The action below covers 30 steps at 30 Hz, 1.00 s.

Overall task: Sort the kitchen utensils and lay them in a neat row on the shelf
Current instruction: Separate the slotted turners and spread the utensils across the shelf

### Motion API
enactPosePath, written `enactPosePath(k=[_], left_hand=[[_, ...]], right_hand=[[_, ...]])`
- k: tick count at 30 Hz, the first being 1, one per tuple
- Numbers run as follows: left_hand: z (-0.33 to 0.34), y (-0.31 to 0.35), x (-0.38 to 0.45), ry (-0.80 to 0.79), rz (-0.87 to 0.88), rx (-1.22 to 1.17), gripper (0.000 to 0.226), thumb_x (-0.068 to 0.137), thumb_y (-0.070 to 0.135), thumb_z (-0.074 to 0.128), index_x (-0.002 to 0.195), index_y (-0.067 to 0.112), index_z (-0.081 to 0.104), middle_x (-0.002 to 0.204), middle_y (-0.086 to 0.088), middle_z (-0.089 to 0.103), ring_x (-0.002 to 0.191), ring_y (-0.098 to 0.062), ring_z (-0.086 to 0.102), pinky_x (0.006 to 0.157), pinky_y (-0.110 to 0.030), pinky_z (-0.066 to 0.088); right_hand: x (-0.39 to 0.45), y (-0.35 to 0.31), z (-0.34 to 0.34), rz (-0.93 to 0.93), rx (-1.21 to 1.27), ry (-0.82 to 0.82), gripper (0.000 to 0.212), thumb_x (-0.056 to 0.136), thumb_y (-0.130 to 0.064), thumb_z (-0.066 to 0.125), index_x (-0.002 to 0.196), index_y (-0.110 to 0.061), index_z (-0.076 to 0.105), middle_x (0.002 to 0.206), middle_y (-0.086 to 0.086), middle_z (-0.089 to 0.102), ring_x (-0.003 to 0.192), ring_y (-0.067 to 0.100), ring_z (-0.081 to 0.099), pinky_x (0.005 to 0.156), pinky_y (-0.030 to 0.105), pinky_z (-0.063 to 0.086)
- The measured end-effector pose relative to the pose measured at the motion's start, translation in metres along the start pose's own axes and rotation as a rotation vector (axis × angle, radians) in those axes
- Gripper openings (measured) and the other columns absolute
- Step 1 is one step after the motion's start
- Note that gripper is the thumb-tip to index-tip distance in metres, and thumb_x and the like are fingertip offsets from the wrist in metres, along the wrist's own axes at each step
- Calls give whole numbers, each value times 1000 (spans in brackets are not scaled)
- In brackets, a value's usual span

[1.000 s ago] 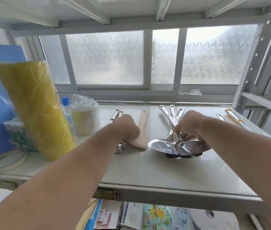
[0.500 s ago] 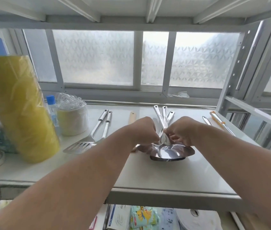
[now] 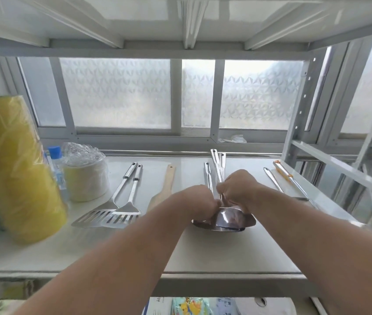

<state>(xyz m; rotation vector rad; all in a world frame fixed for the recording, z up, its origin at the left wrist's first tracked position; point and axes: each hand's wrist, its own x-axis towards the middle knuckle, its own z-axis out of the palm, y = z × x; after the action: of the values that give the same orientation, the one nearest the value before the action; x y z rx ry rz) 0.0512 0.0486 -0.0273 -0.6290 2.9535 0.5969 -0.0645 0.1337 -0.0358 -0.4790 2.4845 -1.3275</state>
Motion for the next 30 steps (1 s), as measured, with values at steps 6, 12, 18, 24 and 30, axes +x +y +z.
enactPosePath(k=[6, 12, 18, 24, 30], left_hand=[[-6, -11, 4, 92, -75, -1, 42, 112, 28, 42, 127, -2, 68, 131, -18, 70, 123, -35, 67, 86, -35, 48], [-16, -34, 1, 118, -55, 109, 37, 109, 36, 53, 121, 3, 65, 121, -16, 71, 105, -32, 66, 77, -32, 43], [-21, -54, 4, 175, -38, 179, 36, 102, 48, 63, 83, 20, 51, 98, -6, 62, 91, -28, 61, 79, -37, 49], [-19, -50, 0, 206, 62, 178, 64, 101, 64, 52, 147, 21, 52, 149, -10, 53, 135, -30, 54, 110, -46, 48], [1, -31, -1, -3, 228, 91, 93, 85, 85, 41, 159, 30, 43, 166, 6, 42, 150, -19, 42, 121, -45, 37]], right_hand=[[0, -1, -5, 42, 15, 5, 5, 79, 0, 71, 79, 2, 66, 77, 17, 69, 65, 28, 68, 61, 39, 62], [-7, -11, 1, -55, 50, -134, 10, 79, 6, 71, 85, -2, 72, 77, 14, 71, 67, 26, 70, 73, 45, 64], [-11, -20, 5, -67, 180, 18, 18, 82, 12, 68, 86, -6, 68, 72, 20, 72, 62, 30, 73, 73, 52, 64], [2, -13, -24, 33, 230, -15, 13, 90, 2, 65, 100, -2, 72, 99, 15, 78, 103, 32, 74, 101, 46, 56], [-8, 0, -21, 29, -66, -29, 29, 87, -1, 72, 116, 4, 69, 98, 19, 73, 76, 28, 69, 66, 35, 61]])
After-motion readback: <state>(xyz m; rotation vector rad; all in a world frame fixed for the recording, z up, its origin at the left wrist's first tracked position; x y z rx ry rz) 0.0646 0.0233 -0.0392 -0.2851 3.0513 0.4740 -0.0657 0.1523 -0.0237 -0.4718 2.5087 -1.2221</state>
